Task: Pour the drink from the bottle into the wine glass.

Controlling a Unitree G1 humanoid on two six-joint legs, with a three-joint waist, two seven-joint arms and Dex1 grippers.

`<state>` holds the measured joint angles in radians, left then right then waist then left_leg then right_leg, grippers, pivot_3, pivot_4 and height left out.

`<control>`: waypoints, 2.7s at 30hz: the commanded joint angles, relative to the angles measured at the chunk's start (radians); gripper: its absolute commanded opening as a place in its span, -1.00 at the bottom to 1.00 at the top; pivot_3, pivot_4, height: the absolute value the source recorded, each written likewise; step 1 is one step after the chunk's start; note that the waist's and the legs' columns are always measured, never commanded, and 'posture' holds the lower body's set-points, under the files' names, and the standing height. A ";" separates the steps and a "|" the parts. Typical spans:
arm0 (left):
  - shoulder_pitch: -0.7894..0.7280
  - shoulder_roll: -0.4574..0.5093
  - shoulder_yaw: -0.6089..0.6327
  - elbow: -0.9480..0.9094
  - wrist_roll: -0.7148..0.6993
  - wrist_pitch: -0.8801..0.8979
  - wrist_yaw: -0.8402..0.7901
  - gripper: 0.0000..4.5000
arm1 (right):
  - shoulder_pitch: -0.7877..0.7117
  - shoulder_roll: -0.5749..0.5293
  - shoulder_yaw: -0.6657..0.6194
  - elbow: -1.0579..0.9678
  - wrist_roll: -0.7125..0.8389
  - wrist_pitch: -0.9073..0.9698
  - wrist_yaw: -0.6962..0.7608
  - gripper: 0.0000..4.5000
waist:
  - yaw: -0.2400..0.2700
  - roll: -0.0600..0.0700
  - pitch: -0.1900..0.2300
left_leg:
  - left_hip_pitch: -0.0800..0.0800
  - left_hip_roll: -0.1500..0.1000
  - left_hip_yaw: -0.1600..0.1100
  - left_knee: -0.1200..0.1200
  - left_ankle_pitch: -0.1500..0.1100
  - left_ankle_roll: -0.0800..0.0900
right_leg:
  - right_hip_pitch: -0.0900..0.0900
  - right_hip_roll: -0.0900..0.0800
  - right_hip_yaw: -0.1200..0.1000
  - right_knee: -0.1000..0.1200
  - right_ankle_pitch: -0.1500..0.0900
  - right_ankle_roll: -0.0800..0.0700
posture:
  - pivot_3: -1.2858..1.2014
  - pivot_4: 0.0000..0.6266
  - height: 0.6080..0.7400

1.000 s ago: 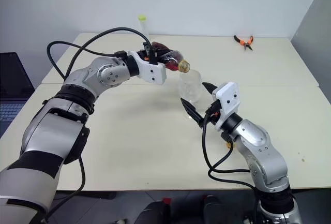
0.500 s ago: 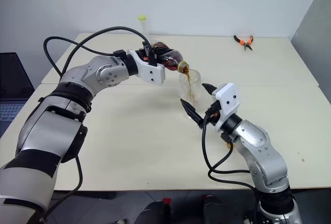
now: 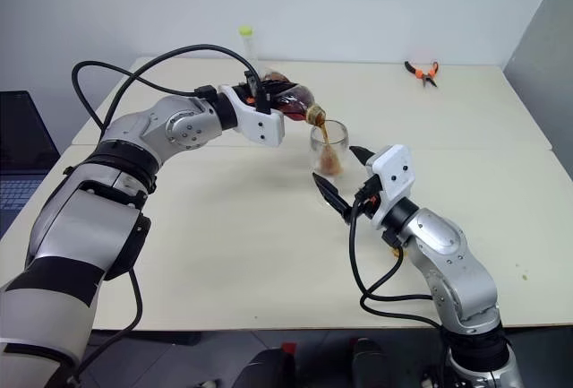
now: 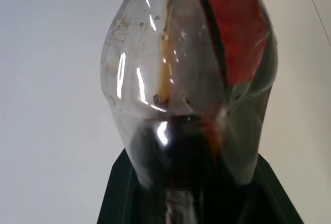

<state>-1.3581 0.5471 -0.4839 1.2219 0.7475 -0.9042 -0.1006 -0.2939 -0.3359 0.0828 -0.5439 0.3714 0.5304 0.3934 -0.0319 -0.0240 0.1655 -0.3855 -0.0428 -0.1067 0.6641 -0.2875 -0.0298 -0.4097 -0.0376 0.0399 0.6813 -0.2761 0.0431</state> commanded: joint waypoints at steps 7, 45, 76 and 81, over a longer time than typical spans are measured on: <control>-0.057 0.019 0.017 -0.012 -0.021 -0.006 0.026 -0.61 | -0.001 -0.003 0.001 -0.033 0.003 -0.003 0.007 1.00 | 0.000 0.000 0.000 | 0.000 0.000 0.000 0.000 0.000 0.000 | 0.000 0.000 0.000 0.000 0.000 0.000 | 0.03 -0.52 1.00; -0.075 0.023 0.015 -0.018 -0.016 -0.007 0.032 -0.61 | 0.016 0.016 -0.043 -0.009 0.016 -0.011 -0.015 1.00 | 0.000 0.000 0.000 | 0.000 0.000 0.000 0.000 0.001 -0.001 | 0.000 0.000 0.000 0.000 0.000 0.000 | 0.03 -0.52 1.00; -0.091 0.021 0.005 -0.015 -0.007 -0.014 0.039 -0.62 | 0.027 0.029 -0.039 -0.017 0.011 -0.008 -0.010 1.00 | 0.000 0.000 0.000 | 0.000 -0.001 0.001 0.000 0.001 -0.001 | 0.000 0.000 0.000 0.001 0.000 0.000 | 0.03 -0.52 1.00; -0.092 0.023 -0.001 -0.014 -0.003 -0.016 0.044 -0.62 | 0.029 0.028 -0.038 -0.015 0.011 -0.009 -0.007 1.00 | 0.000 0.000 0.000 | 0.000 0.000 0.001 0.000 0.001 -0.001 | 0.000 0.000 0.000 0.001 0.000 0.000 | 0.03 -0.52 1.00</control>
<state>-1.4014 0.5539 -0.4930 1.2225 0.7487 -0.9114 -0.0779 -0.2614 -0.3072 0.0577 -0.5413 0.3757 0.5319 0.3863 -0.0324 -0.0240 0.1655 -0.3855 -0.0432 -0.1062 0.6645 -0.2867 -0.0311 -0.4099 -0.0376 0.0401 0.6821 -0.2761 0.0430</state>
